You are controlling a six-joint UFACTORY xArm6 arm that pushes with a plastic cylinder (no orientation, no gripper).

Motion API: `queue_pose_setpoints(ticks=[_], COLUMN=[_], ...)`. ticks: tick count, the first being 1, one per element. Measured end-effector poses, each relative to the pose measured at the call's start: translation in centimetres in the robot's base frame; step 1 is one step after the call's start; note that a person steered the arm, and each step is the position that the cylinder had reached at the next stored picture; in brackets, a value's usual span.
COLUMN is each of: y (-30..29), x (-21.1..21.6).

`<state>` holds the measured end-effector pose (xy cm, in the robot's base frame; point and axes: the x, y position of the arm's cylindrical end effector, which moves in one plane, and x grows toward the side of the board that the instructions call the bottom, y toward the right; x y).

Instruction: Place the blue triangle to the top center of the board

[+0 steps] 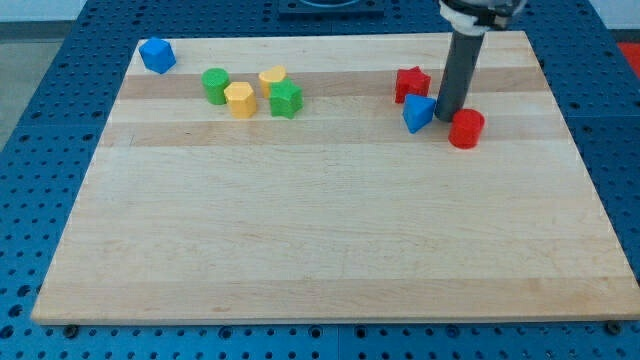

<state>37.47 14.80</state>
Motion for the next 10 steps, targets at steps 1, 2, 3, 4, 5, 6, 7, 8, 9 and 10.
queue_pose_setpoints(ticks=[1, 2, 3, 4, 5, 6, 7, 8, 9, 10], y=[-1.1, -3.2, -6.2, -6.8, -5.6, -6.4, -9.4, -11.6, -13.5, -14.9], x=[1.4, 0.9, -0.2, -1.7, -3.4, -5.5, -5.5, -5.5, -6.2, -7.7])
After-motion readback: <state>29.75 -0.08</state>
